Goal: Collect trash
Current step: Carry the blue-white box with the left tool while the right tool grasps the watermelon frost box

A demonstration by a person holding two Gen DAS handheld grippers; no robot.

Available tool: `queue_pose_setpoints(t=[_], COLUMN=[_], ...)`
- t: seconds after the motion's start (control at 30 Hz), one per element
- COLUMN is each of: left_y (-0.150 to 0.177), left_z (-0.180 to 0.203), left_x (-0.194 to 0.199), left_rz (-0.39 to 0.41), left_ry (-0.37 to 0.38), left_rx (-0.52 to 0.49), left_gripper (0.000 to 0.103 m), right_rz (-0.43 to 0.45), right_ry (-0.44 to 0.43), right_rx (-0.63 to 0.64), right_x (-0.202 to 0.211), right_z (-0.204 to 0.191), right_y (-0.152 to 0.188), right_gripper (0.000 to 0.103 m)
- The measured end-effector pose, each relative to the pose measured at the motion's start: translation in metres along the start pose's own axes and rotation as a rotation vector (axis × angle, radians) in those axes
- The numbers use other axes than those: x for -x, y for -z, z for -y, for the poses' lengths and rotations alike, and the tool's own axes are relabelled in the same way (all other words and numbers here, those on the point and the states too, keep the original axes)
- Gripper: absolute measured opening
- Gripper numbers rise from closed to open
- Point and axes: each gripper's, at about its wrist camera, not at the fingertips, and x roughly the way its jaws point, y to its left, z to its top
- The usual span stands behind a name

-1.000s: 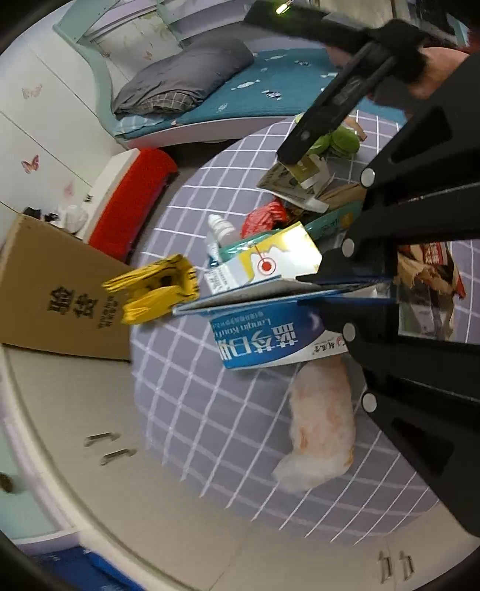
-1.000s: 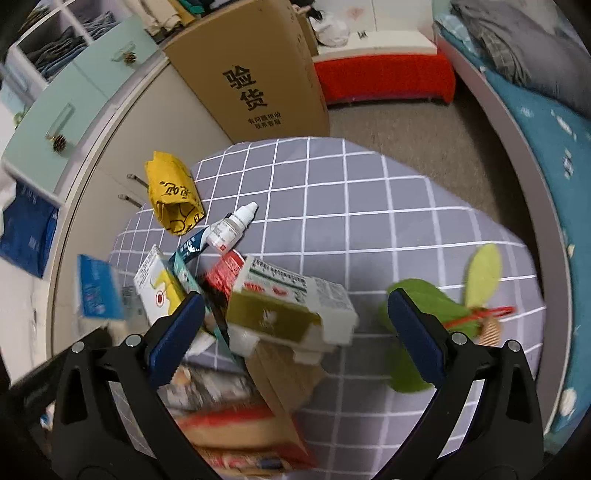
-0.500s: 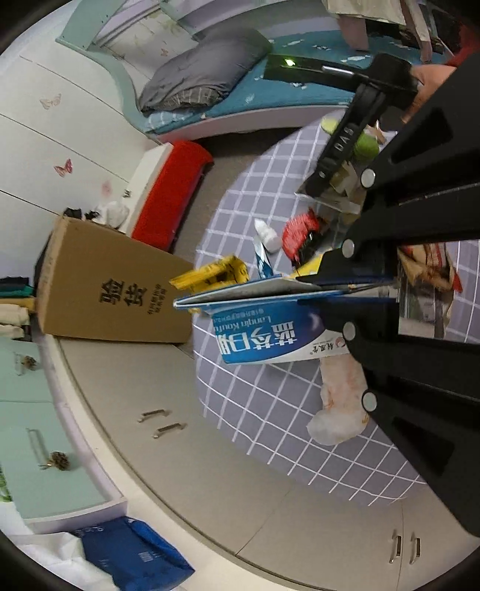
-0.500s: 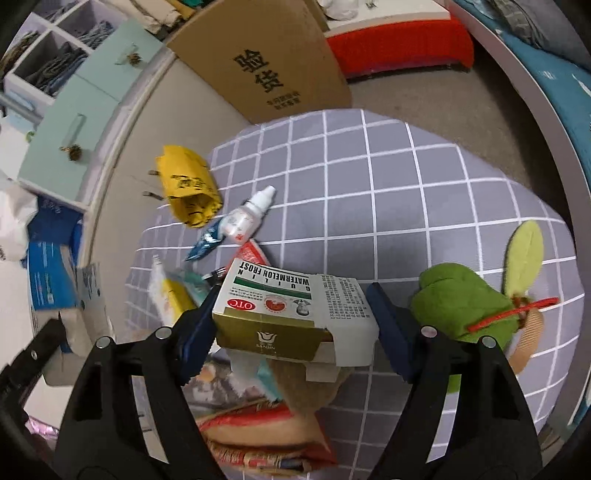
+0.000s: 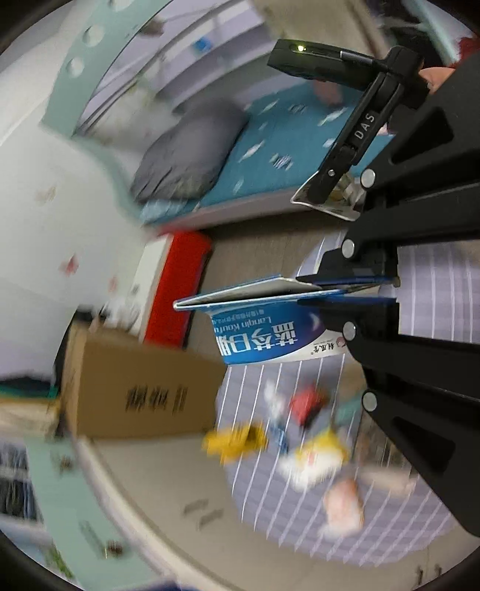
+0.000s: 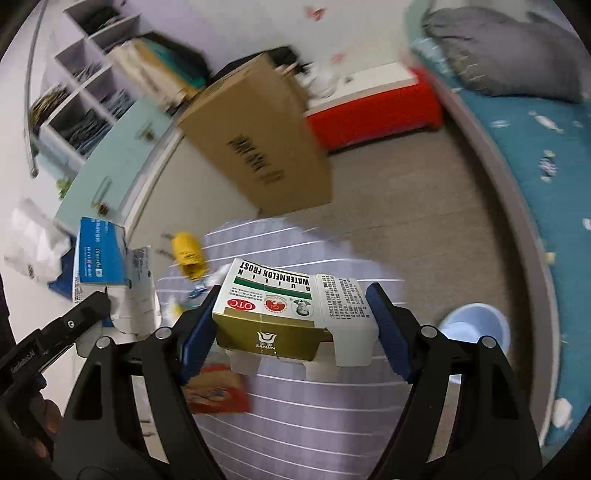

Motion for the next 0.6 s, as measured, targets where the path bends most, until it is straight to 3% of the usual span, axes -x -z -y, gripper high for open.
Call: queue_pose_setpoints(t=[0.27,0.47,0.6], left_y=[0.025,0.039,0.051], left_z=[0.116,0.16,0.176], left_x=[-0.068,-0.109,-0.133], left_rz=[-0.194,-0.274,-0.337], left_ry=[0.181,0.241,0.264], left_rx=[-0.147,-0.176,-0.17], left_gripper=[0.005,0.005,0.005], right_rz=[0.016,0.04,0.023], right_ry=[0.166,0.216,0.227], right_rx=[-0.111,-0.171,-0.219], right_x=[0.043,0.046,0.04], right_z=[0.11,0.165,0.198], right_y=[0.015,0.017,0.019], right_gripper=[0.076,0.078,0.089])
